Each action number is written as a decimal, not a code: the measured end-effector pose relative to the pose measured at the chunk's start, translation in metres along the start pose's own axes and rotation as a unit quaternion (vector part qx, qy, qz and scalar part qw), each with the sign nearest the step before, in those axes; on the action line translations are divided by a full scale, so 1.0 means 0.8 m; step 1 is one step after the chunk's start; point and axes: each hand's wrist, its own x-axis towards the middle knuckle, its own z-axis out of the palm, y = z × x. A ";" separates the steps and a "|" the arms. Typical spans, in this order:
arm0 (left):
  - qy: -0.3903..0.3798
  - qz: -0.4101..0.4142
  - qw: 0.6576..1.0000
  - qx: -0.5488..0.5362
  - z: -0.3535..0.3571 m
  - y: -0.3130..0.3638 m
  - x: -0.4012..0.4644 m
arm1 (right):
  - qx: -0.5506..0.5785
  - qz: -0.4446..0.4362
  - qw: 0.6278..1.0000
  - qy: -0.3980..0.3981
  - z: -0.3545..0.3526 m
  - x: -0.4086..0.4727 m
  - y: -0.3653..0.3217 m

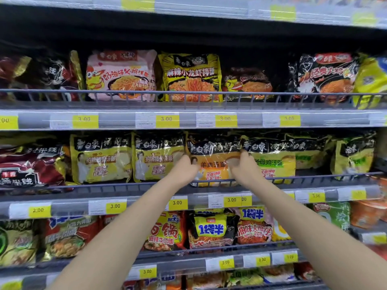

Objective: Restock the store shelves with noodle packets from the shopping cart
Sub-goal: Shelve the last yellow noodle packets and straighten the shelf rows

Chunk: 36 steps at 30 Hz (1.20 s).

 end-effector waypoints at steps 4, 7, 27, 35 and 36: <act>0.046 0.038 0.995 0.075 -0.010 -0.001 0.000 | -0.045 -0.021 0.999 -0.006 -0.011 -0.002 0.009; 0.053 0.076 0.986 0.142 -0.015 -0.003 0.005 | -0.098 -0.061 0.993 0.026 -0.022 -0.007 0.011; 0.117 0.037 0.912 0.392 0.008 0.017 0.003 | -0.195 -0.169 0.965 0.039 -0.040 0.005 0.013; -0.032 0.114 0.991 0.056 0.112 0.110 -0.020 | -0.205 0.006 0.962 0.179 -0.114 0.010 0.099; -0.059 0.070 0.996 0.021 0.126 0.117 -0.016 | -0.190 0.036 0.967 0.164 -0.119 0.015 0.109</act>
